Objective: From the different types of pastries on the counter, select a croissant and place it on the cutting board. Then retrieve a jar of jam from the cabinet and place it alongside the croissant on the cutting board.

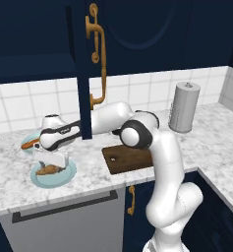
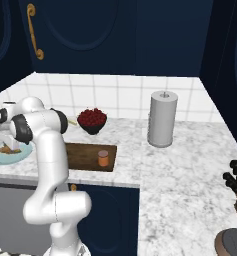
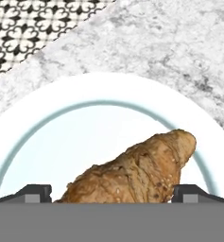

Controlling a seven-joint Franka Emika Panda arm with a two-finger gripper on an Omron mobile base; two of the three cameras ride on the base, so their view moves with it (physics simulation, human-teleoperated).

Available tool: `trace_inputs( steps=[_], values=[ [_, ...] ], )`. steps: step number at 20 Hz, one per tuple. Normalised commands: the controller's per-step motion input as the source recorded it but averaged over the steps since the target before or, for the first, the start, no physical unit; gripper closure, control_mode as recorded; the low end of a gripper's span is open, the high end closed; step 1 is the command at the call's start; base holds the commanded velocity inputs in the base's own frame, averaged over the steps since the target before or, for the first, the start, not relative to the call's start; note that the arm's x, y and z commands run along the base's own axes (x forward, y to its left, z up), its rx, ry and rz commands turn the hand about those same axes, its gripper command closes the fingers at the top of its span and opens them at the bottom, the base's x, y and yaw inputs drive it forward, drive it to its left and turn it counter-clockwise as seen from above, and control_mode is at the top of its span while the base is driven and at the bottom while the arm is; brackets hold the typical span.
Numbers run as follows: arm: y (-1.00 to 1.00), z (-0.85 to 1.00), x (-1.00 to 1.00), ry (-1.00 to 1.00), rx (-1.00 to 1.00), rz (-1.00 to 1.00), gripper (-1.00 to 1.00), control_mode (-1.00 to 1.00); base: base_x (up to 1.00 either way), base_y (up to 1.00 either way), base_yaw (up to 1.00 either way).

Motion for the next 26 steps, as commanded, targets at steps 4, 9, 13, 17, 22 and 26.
trace_inputs(
  steps=[4,9,13,17,22,26],
  values=[
    [0.03,0.16,-0.18,-0.07,-0.05,-0.1,1.0,-1.0,0.0,0.0,0.0],
    [-0.03,0.12,-0.02,-0.14,-0.1,0.0,1.0,-1.0,0.0,0.0,0.0],
    [-0.39,0.0,0.0,-0.13,-0.02,0.01,1.0,-1.0,0.0,0.0,0.0],
    [-0.57,0.06,0.0,-0.1,0.0,0.01,1.0,-1.0,0.0,0.0,0.0],
    [-0.5,0.4,0.0,-0.03,0.05,0.0,1.0,-1.0,0.0,0.0,0.0],
    [-0.56,0.37,0.0,-0.07,0.05,0.02,1.0,-1.0,0.0,0.0,0.0]
  ],
)
